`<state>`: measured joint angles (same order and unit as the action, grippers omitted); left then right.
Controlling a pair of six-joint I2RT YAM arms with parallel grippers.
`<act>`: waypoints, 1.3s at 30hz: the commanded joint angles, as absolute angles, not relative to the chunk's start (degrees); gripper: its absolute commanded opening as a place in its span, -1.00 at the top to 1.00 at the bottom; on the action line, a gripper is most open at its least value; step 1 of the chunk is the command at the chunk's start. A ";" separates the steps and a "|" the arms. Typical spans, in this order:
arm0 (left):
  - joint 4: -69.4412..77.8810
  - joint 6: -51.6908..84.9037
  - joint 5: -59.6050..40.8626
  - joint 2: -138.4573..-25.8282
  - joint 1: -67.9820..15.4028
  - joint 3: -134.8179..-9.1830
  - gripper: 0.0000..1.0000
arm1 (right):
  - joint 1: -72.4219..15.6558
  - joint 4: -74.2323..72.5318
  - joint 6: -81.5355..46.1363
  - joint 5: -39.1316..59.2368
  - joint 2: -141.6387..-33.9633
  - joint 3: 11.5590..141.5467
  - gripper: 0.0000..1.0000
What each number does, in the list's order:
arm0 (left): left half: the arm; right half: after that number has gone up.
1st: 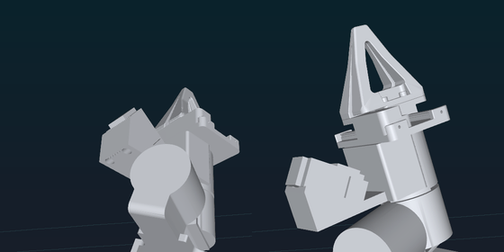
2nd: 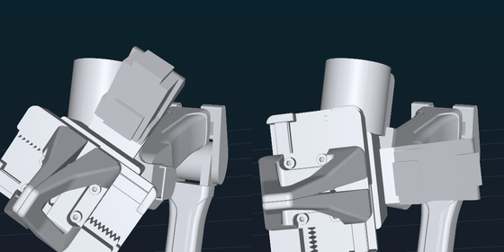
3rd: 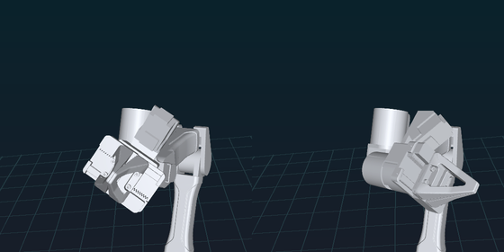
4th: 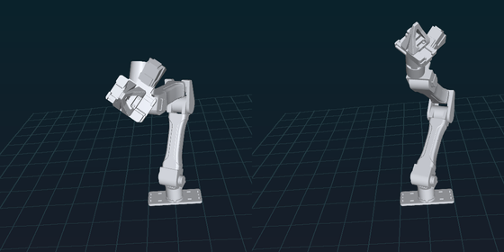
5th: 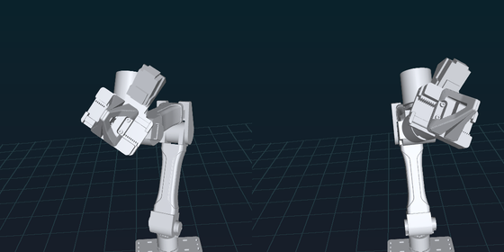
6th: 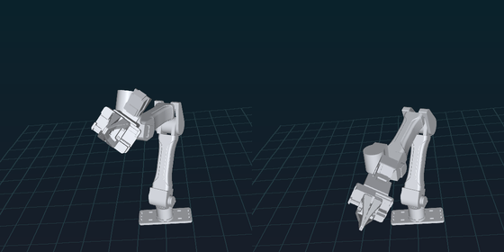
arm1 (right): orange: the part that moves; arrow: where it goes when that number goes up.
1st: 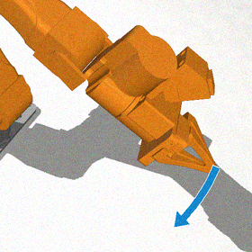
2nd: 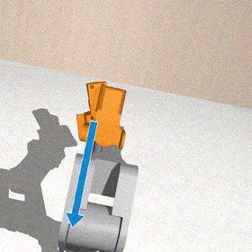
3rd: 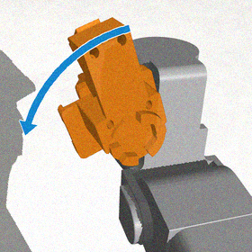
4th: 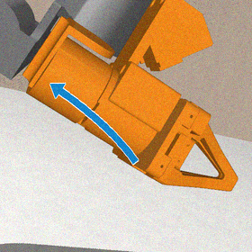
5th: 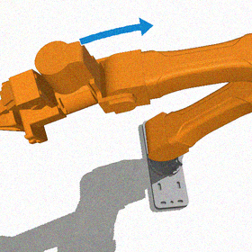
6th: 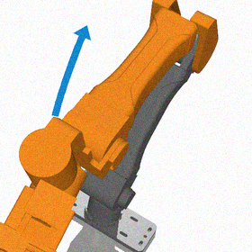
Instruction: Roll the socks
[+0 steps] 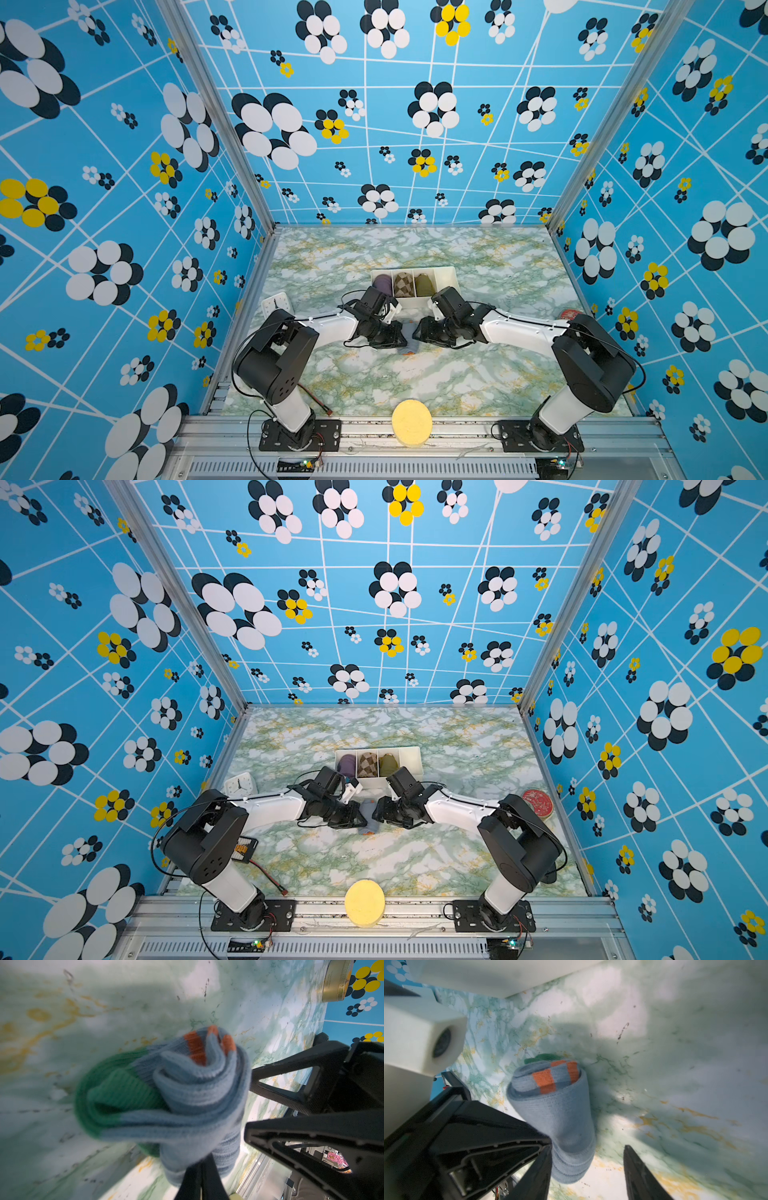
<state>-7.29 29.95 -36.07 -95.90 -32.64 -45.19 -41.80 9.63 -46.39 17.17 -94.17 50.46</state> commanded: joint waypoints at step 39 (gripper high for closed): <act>-12.41 28.80 -30.05 -100.20 -32.78 -44.28 0.88 | -47.82 20.86 -42.60 10.98 -105.35 64.59 -0.22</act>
